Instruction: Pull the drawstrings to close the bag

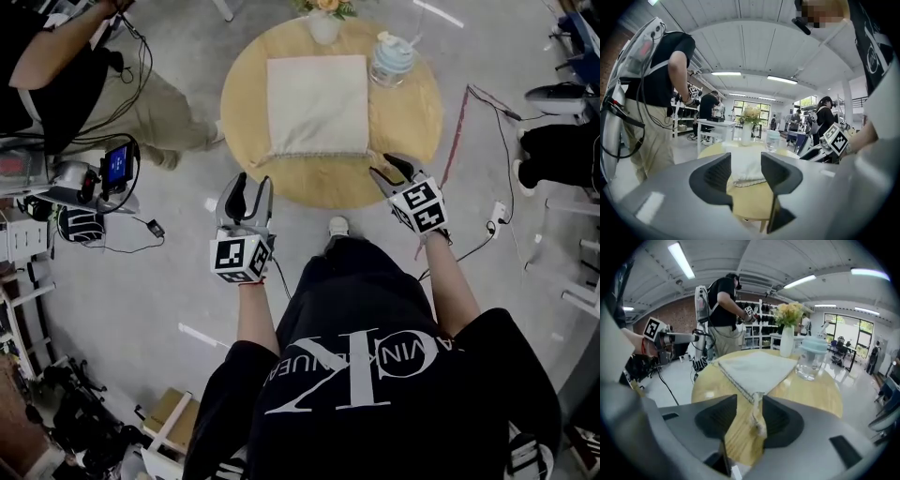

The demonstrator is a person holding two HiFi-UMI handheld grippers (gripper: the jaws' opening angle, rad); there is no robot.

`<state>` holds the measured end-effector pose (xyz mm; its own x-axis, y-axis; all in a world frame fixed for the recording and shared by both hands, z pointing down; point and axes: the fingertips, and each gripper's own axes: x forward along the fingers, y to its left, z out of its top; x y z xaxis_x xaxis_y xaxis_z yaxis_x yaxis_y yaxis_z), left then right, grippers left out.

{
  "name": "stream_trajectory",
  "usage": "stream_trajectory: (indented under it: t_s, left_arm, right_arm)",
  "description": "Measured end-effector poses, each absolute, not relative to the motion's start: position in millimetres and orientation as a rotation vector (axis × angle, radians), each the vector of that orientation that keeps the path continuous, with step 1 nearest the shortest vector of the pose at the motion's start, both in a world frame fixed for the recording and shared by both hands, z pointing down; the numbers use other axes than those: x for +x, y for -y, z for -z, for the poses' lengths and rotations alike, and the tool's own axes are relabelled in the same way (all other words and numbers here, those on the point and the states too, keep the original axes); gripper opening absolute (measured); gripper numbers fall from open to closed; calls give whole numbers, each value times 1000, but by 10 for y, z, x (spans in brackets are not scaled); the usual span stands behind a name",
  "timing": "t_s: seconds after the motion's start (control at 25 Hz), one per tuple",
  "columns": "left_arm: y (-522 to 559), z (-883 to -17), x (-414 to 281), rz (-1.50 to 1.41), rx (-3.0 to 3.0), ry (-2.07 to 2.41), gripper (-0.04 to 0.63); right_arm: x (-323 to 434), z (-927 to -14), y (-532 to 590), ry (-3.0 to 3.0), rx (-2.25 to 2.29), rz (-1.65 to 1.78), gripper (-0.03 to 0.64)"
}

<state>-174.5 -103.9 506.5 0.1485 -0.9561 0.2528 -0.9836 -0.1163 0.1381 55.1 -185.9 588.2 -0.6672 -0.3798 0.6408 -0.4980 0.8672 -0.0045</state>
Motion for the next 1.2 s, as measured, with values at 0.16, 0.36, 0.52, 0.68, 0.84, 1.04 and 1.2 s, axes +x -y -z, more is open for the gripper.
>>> stream_trajectory:
  t_s: [0.16, 0.36, 0.52, 0.68, 0.84, 1.04, 1.2]
  left_arm:
    - [1017, -5126, -1785, -170, 2125, 1887, 184]
    - [958, -5223, -1810, -214, 2081, 1877, 184]
    - [941, -5255, -1840, -244, 2079, 1859, 184]
    - [984, -5389, -1923, -301, 2073, 1826, 186]
    - [1072, -5587, -1965, -425, 2101, 1735, 212]
    - [1265, -5892, -2047, -686, 2152, 1616, 218]
    - [1409, -6125, -2034, -836, 2204, 1485, 218]
  right_arm:
    - [492, -6115, 1976, 2282, 571, -269, 132]
    - [438, -6286, 2062, 2212, 544, -340, 123]
    - [424, -6333, 2066, 2179, 534, -404, 96]
    - [405, -6322, 2066, 2192, 554, -484, 39]
    - [397, -6191, 2048, 2226, 612, -521, 32]
    - [391, -6097, 2040, 2230, 683, -559, 32]
    - [375, -6111, 2014, 2212, 713, -584, 32]
